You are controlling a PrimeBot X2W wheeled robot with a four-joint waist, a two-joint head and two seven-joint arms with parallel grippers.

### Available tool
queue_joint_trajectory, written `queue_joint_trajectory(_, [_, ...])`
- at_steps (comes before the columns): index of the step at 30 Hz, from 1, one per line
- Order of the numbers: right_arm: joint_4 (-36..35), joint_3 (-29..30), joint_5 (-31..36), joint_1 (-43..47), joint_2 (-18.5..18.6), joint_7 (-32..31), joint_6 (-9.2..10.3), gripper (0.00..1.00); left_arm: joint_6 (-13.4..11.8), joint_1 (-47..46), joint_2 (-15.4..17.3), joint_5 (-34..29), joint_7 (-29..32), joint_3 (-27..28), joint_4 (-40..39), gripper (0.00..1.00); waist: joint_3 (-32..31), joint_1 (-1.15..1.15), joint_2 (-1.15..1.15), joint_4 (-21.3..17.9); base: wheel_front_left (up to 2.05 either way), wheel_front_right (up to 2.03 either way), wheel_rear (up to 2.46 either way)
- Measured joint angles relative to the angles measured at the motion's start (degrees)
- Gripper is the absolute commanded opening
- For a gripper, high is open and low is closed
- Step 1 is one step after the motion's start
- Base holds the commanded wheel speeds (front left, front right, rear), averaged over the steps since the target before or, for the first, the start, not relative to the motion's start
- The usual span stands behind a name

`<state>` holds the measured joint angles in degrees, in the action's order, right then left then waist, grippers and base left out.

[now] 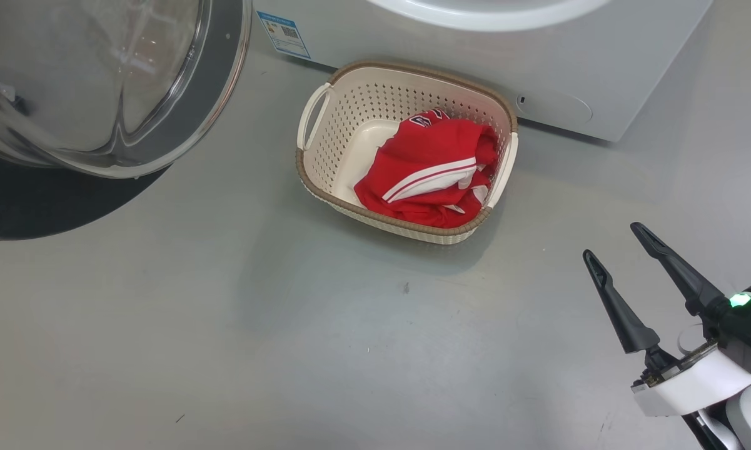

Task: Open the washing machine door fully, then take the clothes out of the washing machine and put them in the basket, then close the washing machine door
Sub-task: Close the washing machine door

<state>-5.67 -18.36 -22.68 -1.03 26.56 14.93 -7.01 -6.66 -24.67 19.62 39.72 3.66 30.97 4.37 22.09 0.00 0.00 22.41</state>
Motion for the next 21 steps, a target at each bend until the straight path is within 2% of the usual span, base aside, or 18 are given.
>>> queue_joint_trajectory(2, [-0.11, -0.35, -0.08, -0.06, 0.2, 0.0, 0.0, 1.0, -0.18, -1.72, -0.07, 2.35, 2.24, 3.99, 2.96, 0.0, 0.16, 0.0, 0.0, -0.56, 0.0, 0.0, 0.0])
queue_joint_trajectory(6, [-0.41, -0.34, -0.69, -0.16, 0.69, 0.0, 0.0, 1.0, -0.52, -7.67, -3.45, 9.93, 5.53, 10.95, 6.76, 0.0, 0.58, 0.0, 0.0, -1.33, 0.0, 0.0, 0.0])
queue_joint_trajectory(9, [-0.42, -0.11, -0.94, -0.21, 0.96, 0.0, 0.0, 1.0, -0.6, -11.5, -6.77, 12.37, 7.43, 15.84, 11.11, 0.0, 0.82, 0.0, 0.0, -1.53, 0.0, 0.0, 0.0])
queue_joint_trajectory(12, [-0.42, -0.19, -0.99, -0.26, 1.02, 0.0, 0.0, 1.0, -0.62, -14.13, -8.45, 13.5, 8.61, 20.47, 14.66, 0.0, 0.97, 0.0, 0.0, -1.69, 0.0, 0.0, 0.0])
queue_joint_trajectory(16, [-0.49, -0.37, -1.0, -0.46, 1.02, 0.0, 0.0, 1.0, -0.62, -17.28, -8.61, 14.3, 9.99, 23.83, 17.7, 0.0, 1.06, 0.0, 0.0, -2.02, 0.0, 0.0, 0.0])
queue_joint_trajectory(21, [-0.48, -0.51, -1.0, -0.81, 1.37, 0.0, 0.0, 1.0, -0.62, -19.5, -8.77, 14.06, 11.9, 24.6, 20.52, 0.0, 1.02, 0.0, 0.0, -2.45, 0.0, 0.0, 0.0])
